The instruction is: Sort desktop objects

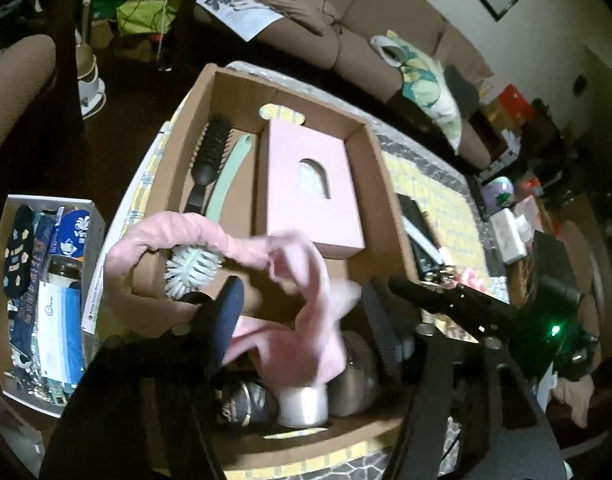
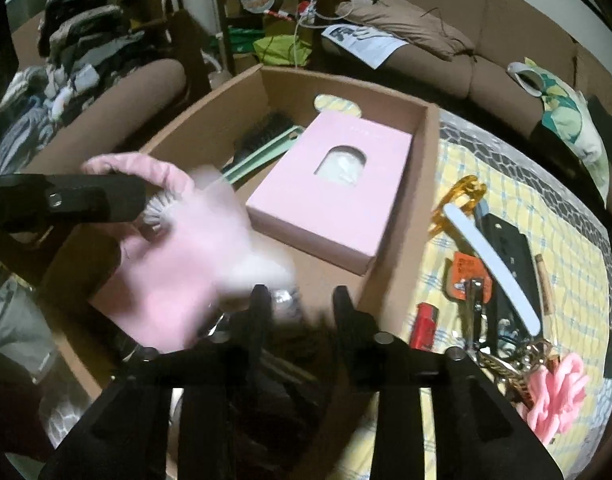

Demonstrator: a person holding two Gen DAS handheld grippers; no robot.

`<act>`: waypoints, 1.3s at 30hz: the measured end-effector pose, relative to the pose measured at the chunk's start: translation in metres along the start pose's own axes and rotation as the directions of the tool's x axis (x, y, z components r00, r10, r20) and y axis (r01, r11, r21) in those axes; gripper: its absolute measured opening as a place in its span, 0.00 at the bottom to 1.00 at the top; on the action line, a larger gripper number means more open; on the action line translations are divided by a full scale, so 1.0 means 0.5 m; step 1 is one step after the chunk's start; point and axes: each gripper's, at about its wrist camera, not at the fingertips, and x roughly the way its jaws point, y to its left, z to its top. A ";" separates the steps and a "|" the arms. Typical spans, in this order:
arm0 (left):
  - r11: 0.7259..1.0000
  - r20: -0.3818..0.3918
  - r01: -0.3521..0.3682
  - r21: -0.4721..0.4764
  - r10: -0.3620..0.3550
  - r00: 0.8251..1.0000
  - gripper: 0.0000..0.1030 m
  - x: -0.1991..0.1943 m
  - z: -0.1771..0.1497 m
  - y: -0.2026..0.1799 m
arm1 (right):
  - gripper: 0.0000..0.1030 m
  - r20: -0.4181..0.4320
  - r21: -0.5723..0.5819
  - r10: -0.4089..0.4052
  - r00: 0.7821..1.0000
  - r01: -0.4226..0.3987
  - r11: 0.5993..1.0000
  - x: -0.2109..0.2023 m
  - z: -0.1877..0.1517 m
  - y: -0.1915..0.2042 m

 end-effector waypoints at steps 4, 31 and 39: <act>1.000 0.039 -0.015 0.004 0.015 0.999 0.59 -0.038 -0.002 0.002 | 0.40 0.035 0.032 0.005 0.999 -0.006 0.999 -0.055 -0.008 -0.026; 0.919 0.038 -0.393 -0.019 0.393 0.919 0.13 0.029 0.005 0.099 | 0.58 0.085 0.225 -0.009 0.996 -0.011 0.974 -0.248 -0.263 -0.208; 0.892 0.066 -0.453 -0.001 0.452 0.890 0.13 0.023 0.000 0.063 | 0.58 0.112 0.269 0.033 0.993 -0.062 0.961 -0.233 -0.291 -0.240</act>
